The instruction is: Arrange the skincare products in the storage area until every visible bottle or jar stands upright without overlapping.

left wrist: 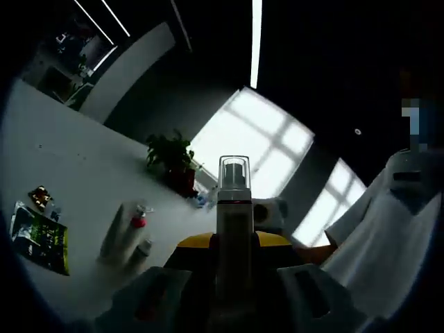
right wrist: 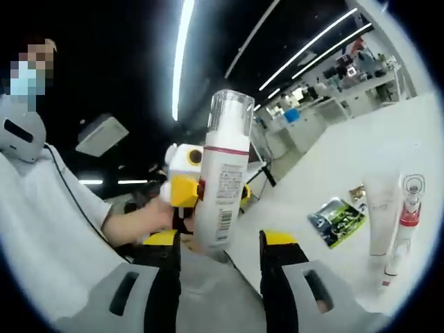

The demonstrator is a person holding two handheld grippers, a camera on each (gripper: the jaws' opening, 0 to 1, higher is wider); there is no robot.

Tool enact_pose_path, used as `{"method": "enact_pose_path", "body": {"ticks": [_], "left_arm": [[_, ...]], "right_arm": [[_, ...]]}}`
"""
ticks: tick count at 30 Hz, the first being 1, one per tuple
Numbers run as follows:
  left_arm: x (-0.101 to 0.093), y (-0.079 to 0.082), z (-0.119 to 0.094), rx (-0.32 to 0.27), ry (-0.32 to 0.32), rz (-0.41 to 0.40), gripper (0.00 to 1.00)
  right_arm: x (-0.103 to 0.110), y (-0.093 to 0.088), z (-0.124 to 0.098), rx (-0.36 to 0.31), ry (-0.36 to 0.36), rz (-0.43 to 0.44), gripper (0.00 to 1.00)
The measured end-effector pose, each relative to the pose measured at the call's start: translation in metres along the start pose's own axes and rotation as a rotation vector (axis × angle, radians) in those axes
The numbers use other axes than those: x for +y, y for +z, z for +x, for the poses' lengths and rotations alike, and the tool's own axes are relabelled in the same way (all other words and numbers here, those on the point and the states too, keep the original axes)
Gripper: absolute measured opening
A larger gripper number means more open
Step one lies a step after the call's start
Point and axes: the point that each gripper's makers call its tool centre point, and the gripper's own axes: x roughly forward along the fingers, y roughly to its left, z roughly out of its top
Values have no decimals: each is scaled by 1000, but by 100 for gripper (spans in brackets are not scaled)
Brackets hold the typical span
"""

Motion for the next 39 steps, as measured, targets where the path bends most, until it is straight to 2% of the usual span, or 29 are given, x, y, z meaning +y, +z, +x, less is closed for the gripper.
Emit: {"method": "enact_pose_path", "body": {"ticks": [6,7,12,17,25,32,36,39], "left_arm": [[-3,-7,5,-7,5,6,25],[-3,-8,5,-12,11,12,25],[-5,-7,5,-45,4,16,25],[-9,-3,6,-76,-7,7,25],[-11,-3,5,-73,17,21,21],[-11,15,-3,-132,40,39,21],[-10,23,-3,-124,75,87,21],[-9,22,-1,-96,93,117,21]], "right_arm": [[0,-2,-5,20,36,-6,24],[4,-2,-6,17,60,-1,23],[4,-1,-10,-6,77,-34,22],[7,5,-13,-23,121,-16,20],[5,4,-13,15,141,-57,20],[1,-2,-14,48,143,-81,19],[2,-4,-14,51,147,-79,19],[2,-5,-13,52,151,-76,19]]}}
